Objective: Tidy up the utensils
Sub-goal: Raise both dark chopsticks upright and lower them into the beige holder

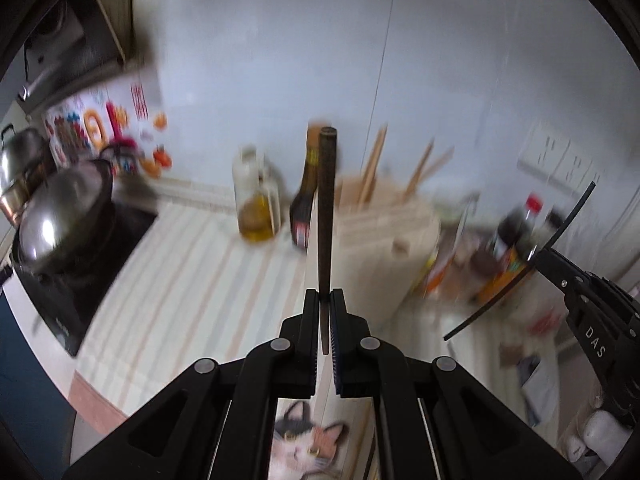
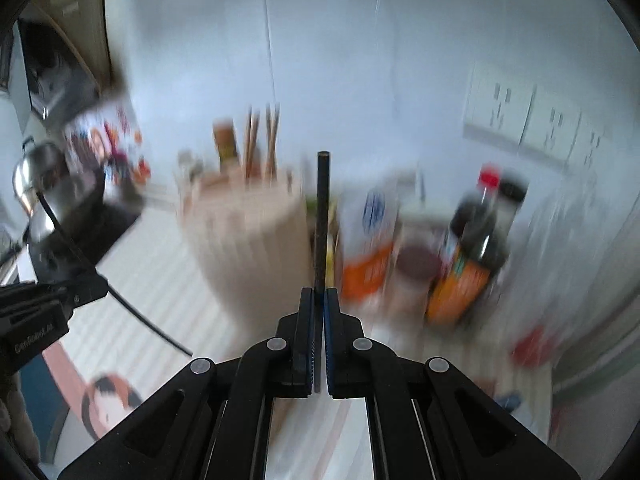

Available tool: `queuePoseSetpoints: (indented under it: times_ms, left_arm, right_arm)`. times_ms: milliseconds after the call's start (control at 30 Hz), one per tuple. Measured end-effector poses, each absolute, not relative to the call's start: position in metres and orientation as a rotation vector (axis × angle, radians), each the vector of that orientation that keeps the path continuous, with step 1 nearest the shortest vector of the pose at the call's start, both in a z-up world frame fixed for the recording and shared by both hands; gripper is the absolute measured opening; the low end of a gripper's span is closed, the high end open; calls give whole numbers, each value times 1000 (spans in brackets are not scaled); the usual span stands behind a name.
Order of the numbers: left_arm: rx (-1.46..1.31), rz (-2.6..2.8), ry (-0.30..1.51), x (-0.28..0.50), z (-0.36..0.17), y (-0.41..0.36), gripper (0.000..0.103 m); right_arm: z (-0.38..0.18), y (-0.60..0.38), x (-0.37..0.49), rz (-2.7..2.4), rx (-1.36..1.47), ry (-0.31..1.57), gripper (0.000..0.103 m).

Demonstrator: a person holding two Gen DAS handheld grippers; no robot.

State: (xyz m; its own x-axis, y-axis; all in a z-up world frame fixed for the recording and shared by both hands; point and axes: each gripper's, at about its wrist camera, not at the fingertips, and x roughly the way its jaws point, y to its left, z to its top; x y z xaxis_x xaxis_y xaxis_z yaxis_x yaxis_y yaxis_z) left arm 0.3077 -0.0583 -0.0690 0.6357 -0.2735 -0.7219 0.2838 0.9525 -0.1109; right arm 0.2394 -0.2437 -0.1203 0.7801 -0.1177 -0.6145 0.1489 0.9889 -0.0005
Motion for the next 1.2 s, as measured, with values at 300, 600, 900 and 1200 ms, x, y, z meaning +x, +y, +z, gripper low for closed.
queuePoseSetpoints:
  times_ms: [300, 600, 900, 1200]
  left_arm:
    - [-60, -387, 665, 359, 30, -62, 3]
    - [-37, -419, 744, 434, 21, -87, 3]
    - [-40, -441, 890, 465, -27, -98, 4]
    - [-45, -313, 819, 459, -10, -87, 86]
  right_arm:
    - [-5, -243, 276, -34, 111, 488, 4]
    - [18, -232, 360, 6, 106, 498, 4]
    - [-27, -244, 432, 9, 131, 625, 4]
    - [-50, -253, 453, 13, 163, 744, 17]
